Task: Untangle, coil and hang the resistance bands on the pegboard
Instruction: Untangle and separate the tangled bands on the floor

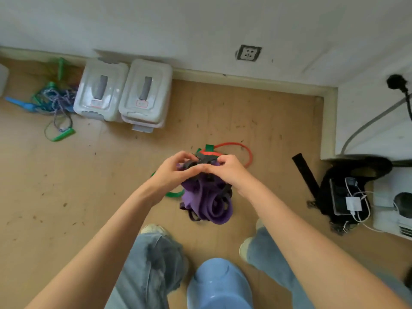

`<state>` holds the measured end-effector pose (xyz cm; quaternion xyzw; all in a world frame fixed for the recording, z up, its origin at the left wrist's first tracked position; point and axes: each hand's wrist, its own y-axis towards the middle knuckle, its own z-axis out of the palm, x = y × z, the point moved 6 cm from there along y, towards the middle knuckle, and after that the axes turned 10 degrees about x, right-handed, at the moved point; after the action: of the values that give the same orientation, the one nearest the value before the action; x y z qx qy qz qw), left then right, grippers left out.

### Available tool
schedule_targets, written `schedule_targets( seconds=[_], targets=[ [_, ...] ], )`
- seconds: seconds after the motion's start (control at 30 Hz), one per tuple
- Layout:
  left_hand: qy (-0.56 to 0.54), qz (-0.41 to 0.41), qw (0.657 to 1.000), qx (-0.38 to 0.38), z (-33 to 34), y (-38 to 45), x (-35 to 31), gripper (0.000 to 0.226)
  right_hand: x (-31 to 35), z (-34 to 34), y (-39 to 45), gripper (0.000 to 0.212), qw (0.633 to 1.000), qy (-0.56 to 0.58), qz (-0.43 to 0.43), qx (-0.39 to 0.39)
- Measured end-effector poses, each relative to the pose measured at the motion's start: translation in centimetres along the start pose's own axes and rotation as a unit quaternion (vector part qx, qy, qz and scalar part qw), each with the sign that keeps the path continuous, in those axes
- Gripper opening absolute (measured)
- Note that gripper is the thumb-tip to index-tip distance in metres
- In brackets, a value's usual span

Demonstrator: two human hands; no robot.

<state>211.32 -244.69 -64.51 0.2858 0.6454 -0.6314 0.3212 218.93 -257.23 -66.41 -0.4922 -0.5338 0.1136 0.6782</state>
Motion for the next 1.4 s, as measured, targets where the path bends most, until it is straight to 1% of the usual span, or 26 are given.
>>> schedule_targets(
  seconds=[0.03, 0.1, 0.17, 0.2, 0.23, 0.27, 0.3, 0.37, 0.4, 0.47, 0.5, 0.57, 0.63, 0.67, 0.73, 0.8, 0.87, 0.93, 1.0, 1.07, 1.13, 1.2, 1.23, 1.3, 1.37, 1.4],
  targets=[
    [0.072, -0.008, 0.997, 0.015, 0.2, 1.6, 1.2, 0.023, -1.3, 0.3, 1.9, 0.042, 0.999, -0.049, 0.011, -0.005],
    [0.229, -0.014, 0.973, 0.032, 0.3, 5.1, 3.2, 0.033, -3.5, 0.2, 5.6, 0.052, 0.989, -0.144, 0.012, -0.021],
    [0.325, -0.034, 0.942, 0.077, 0.5, 8.5, 5.4, 0.031, -5.2, -0.4, 8.9, 0.062, 0.974, -0.223, -0.004, -0.04],
    [0.34, -0.052, 0.935, 0.091, 0.4, 10.2, 6.7, 0.026, -6.0, -0.9, 10.4, 0.064, 0.97, -0.238, -0.01, -0.04],
    [0.319, -0.07, 0.941, 0.087, -0.1, 11.8, 8.1, 0.019, -6.8, -1.4, 11.9, 0.065, 0.973, -0.23, -0.011, -0.025],
    [0.243, -0.094, 0.963, 0.066, -0.8, 13.2, 9.4, 0.013, -7.6, -2.0, 13.3, 0.062, 0.979, -0.206, -0.014, -0.002],
    [0.128, -0.116, 0.984, 0.038, -1.5, 14.3, 10.5, 0.011, -8.4, -2.5, 14.6, 0.055, 0.983, -0.179, -0.02, 0.028],
    [-0.082, -0.12, 0.989, -0.006, -2.1, 16.6, 12.4, 0.01, -9.4, -3.6, 16.8, 0.027, 0.987, -0.131, -0.036, 0.087],
    [-0.131, -0.11, 0.985, -0.023, -2.3, 17.8, 12.8, 0.009, -9.7, -4.2, 17.8, 0.013, 0.989, -0.1, -0.041, 0.105],
    [-0.183, -0.084, 0.978, -0.06, -2.6, 19.8, 13.0, 0.009, -9.5, -5.3, 19.8, 0.009, 0.991, -0.076, -0.061, 0.094],
    [-0.198, -0.071, 0.975, -0.068, -2.5, 20.6, 12.8, 0.01, -9.0, -5.8, 20.7, 0.007, 0.989, -0.109, -0.08, 0.061],
    [-0.218, -0.053, 0.974, -0.017, -1.1, 21.8, 12.1, 0.013, -7.3, -6.3, 21.5, 0.014, 0.971, -0.199, -0.133, -0.015],
    [-0.224, -0.035, 0.973, 0.047, 0.5, 21.9, 11.3, 0.015, -5.9, -6.4, 21.2, 0.023, 0.939, -0.294, -0.166, -0.072],
    [-0.223, -0.02, 0.974, 0.04, 0.8, 21.4, 10.7, 0.018, -5.4, -6.3, 20.3, 0.023, 0.917, -0.348, -0.174, -0.092],
    [-0.198, 0.016, 0.978, -0.059, -0.4, 19.6, 9.2, 0.026, -4.7, -6.0, 17.3, 0.019, 0.888, -0.401, -0.196, -0.109],
    [-0.142, 0.036, 0.979, -0.143, -1.9, 16.8, 8.2, 0.029, -4.8, -5.9, 13.3, 0.024, 0.905, -0.342, -0.234, -0.099],
    [-0.133, 0.057, 0.974, -0.173, -2.8, 14.1, 7.5, 0.029, -5.4, -6.8, 8.9, 0.03, 0.926, -0.221, -0.287, -0.111],
    [-0.181, 0.073, 0.96, -0.198, -3.5, 11.2, 7.3, 0.03, -6.1, -7.8, 5.3, 0.028, 0.935, -0.086, -0.315, -0.141],
    [-0.235, 0.096, 0.943, -0.214, -3.3, 8.6, 6.4, 0.03, -6.3, -8.5, 2.7, 0.028, 0.925, 0.039, -0.325, -0.194],
    [-0.186, 0.115, 0.951, -0.218, -2.1, 6.5, 4.7, 0.033, -5.9, -8.8, 0.6, 0.032, 0.909, 0.068, -0.317, -0.263],
    [0.031, 0.096, 0.982, -0.16, 0.5, 4.6, 3.1, 0.04, -5.2, -8.3, -1.4, 0.039, 0.9, 0.023, -0.316, -0.3],
    [0.243, 0.042, 0.968, -0.049, 4.2, 2.9, 3.3, 0.056, -4.4, -6.9, -3.0, 0.041, 0.899, -0.003, -0.344, -0.271],
    [0.302, 0.027, 0.953, -0.013, 5.6, 2.2, 3.7, 0.06, -4.1, -6.0, -3.8, 0.043, 0.902, -0.017, -0.354, -0.247],
    [0.335, 0.068, 0.939, -0.025, 7.3, 1.0, 3.5, 0.05, -3.3, -4.3, -5.3, 0.044, 0.908, -0.029, -0.37, -0.196],
    [0.303, 0.118, 0.945, -0.037, 7.8, -0.1, 2.7, 0.028, -2.9, -3.5, -6.7, 0.041, 0.909, 0.009, -0.385, -0.16],
    [0.284, 0.119, 0.951, -0.023, 7.8, -0.7, 2.4, 0.021, -2.9, -3.7, -7.4, 0.04, 0.908, 0.024, -0.385, -0.165]
  ],
)
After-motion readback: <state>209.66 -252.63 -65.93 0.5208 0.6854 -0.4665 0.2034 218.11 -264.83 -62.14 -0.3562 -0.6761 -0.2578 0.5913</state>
